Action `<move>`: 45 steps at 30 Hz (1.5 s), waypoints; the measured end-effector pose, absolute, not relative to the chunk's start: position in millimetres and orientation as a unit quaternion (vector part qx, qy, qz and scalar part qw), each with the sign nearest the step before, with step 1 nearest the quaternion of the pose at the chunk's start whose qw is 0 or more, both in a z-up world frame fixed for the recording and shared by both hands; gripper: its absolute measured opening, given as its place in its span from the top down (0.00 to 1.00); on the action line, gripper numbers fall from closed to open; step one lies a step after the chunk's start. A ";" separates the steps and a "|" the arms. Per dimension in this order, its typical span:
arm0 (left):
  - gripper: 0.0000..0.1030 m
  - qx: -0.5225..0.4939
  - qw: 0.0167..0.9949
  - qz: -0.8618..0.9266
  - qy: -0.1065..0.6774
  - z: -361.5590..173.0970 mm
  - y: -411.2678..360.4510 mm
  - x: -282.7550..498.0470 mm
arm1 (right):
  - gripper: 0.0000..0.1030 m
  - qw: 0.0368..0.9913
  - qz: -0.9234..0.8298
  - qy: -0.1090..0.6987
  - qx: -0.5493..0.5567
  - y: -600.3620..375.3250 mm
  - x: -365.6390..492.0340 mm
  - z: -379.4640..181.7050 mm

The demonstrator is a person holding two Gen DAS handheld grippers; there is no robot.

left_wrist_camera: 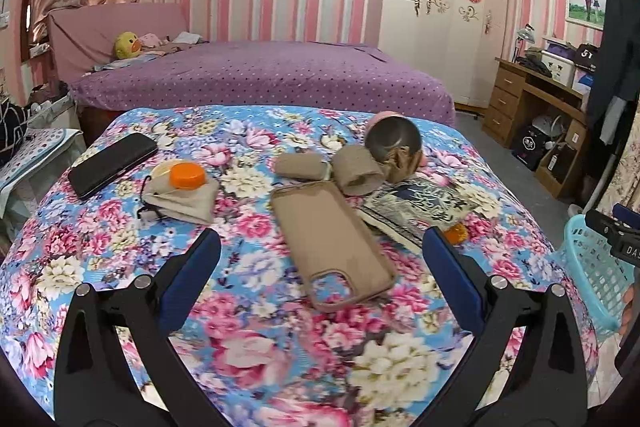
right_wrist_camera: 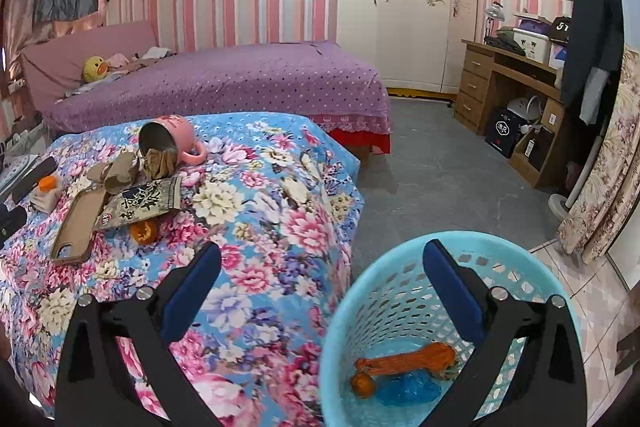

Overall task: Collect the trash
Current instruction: 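Move both open tools back over the bed toward the remaining trash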

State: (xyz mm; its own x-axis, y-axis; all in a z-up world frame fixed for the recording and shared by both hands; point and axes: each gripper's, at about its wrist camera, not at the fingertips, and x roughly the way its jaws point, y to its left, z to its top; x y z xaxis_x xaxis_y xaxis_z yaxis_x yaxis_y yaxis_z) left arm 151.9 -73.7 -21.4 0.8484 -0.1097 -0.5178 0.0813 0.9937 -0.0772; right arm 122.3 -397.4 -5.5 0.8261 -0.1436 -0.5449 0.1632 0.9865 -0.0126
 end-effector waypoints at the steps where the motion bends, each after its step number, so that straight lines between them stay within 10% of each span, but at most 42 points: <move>1: 0.05 -0.028 0.962 -0.048 0.269 -20.5 -69.8 151.9 | 0.04 0.955 -0.081 0.283 0.017 -395.7 123.6 -5.5; 45: 0.05 -0.065 0.951 0.063 0.296 -35.8 67.7 182.5 | 0.04 0.949 0.030 0.309 -0.053 -263.6 201.1 -14.5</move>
